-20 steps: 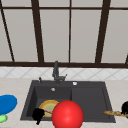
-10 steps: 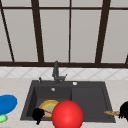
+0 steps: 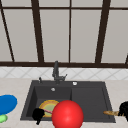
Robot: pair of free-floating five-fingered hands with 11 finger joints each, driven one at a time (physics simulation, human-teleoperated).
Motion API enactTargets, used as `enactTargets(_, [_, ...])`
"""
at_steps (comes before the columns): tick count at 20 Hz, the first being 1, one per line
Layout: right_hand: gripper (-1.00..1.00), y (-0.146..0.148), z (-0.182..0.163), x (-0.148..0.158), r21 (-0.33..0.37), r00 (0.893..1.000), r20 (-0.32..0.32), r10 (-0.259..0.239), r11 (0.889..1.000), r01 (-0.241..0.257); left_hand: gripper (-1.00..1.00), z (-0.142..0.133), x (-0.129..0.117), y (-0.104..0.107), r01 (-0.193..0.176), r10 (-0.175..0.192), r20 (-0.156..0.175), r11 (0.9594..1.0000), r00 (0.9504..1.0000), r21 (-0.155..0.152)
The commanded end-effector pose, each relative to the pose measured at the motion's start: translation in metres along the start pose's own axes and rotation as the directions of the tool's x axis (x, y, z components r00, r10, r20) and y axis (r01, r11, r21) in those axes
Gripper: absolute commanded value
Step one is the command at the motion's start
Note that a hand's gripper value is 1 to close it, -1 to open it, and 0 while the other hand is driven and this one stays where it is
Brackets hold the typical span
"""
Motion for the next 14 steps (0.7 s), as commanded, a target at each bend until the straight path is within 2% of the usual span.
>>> enactTargets(1, [-1.0, 0.007, 0.027, 0.002, -0.059, 0.998, -0.031, -0.052, 0.997, 0.05, 0.0, 0.0, 0.0, 0.0, 0.0, 0.0, 0.0, 1.0, 1.0, 0.0])
enactTargets(4, [-1.0, 0.002, 0.028, 0.01, -0.142, 0.996, -0.069, -0.065, 0.988, 0.055, 0.0, 0.0, 0.0, 0.0, 0.0, 0.0, 0.0, 1.0, 1.0, 0.0])
enactTargets(6, [-1.0, 0.003, 0.027, 0.015, -0.169, 0.993, -0.095, -0.071, 0.984, 0.054, 0.0, 0.0, 0.0, 0.0, 0.0, 0.0, 0.0, 1.0, 1.0, 0.0])
enactTargets(10, [-1.0, -0.004, 0.025, 0.019, -0.207, 0.992, -0.097, -0.083, 0.976, 0.061, 0.0, 0.0, 0.0, 0.0, 0.0, 0.0, 0.0, 1.0, 1.0, 0.0])
enactTargets(14, [-1.0, -0.013, 0.027, 0.026, -0.275, 0.99, -0.112, -0.081, 0.96, 0.047, 0.0, 0.0, 0.0, 0.0, 0.0, 0.0, 0.0, 1.0, 1.0, 0.0])
